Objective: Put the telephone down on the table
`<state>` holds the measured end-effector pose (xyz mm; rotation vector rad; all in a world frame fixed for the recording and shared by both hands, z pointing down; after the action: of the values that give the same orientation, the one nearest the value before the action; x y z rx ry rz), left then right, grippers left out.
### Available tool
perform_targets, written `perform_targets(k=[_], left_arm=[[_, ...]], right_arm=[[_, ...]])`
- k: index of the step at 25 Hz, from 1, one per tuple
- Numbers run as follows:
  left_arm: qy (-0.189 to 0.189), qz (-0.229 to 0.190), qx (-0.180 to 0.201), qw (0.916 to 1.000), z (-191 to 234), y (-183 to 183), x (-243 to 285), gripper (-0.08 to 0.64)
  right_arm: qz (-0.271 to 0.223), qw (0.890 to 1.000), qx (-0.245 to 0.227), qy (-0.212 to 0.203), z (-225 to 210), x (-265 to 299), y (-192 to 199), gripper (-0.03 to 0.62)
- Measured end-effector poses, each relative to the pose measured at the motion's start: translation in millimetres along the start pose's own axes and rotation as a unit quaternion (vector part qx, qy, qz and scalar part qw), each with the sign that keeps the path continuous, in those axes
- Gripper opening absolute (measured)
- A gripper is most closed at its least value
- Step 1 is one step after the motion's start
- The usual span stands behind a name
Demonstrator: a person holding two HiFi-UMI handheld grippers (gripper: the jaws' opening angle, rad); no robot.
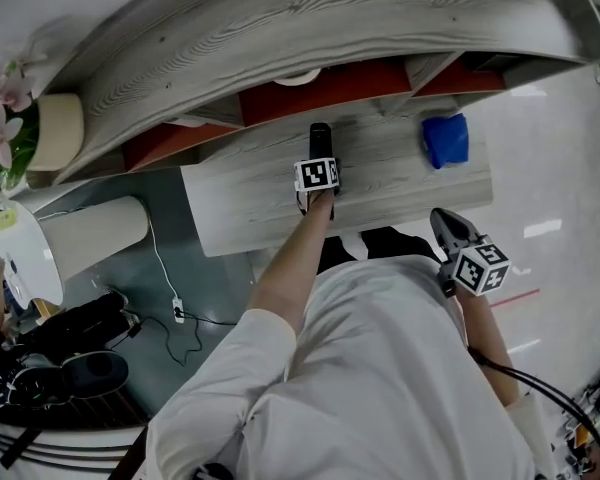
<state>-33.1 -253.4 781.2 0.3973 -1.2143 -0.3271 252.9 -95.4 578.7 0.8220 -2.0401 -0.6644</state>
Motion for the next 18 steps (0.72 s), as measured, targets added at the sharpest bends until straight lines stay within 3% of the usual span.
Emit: perform_targets(k=[8,18], left_arm=[[-0.023,0.04,0.001,0.9989,4,9,18,0.29],[-0.062,0.021,0.041,0.997,6,6,23,0.291]], right_arm=[[-0.004,1.0,0.004,0.02,-12,-11,-10,0.017],[0.006,1.0,0.012,0.025,-21,-15,-3,0.017]])
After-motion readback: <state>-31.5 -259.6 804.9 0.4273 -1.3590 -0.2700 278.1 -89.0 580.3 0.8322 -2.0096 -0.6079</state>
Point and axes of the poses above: the fingertips, and each gripper's own axes: x forward along the fingers, z to its left, y out of its underside, the point moved 7 cm from there along -x, backward along the fingers, and after that the axes turned 11 degrees about -z, right-handed, at the moved point
